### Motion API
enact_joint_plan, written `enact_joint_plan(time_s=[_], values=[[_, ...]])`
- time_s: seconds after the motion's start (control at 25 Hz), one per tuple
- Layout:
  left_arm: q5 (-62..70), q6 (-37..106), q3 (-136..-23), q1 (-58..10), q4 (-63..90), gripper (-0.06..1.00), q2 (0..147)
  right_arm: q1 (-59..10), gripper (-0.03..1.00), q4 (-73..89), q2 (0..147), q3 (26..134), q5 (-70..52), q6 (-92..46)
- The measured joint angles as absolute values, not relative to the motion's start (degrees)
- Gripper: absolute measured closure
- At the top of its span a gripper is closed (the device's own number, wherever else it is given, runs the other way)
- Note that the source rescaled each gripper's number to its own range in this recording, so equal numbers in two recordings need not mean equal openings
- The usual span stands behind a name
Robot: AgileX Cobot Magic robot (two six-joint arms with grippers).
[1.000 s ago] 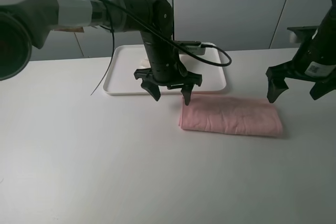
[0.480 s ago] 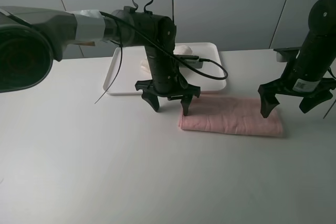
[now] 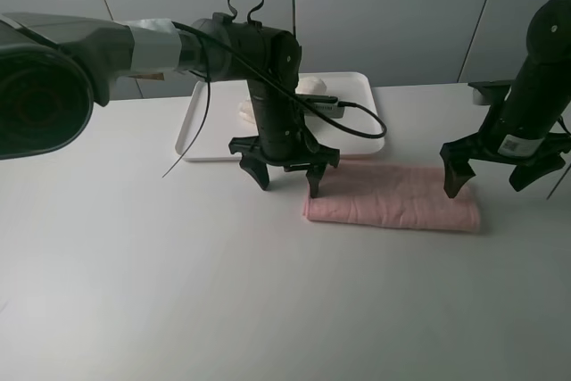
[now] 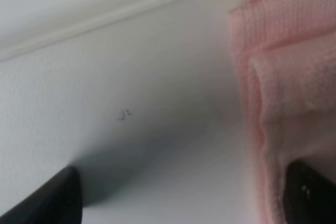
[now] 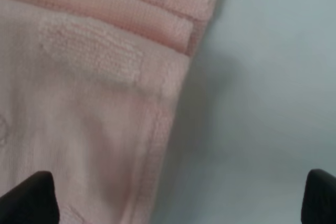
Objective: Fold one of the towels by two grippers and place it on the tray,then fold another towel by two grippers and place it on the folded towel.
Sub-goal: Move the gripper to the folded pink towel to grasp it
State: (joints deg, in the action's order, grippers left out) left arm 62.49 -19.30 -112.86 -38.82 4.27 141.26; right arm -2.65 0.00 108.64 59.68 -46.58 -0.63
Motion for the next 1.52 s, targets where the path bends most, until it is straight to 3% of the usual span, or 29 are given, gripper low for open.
enact_joint_plan(time_s=[1.12,1.52], values=[[63.2,-19.3,-113.1,-38.8,3.8,-0.05,141.3,-2.5,-0.02,8.2,114.3,59.8,-42.0,-1.1],[63.5,-18.3,-113.1,-38.8,3.6,-0.05,141.3,-2.5,0.68,11.3,115.2,59.8,-41.9,-3.9]])
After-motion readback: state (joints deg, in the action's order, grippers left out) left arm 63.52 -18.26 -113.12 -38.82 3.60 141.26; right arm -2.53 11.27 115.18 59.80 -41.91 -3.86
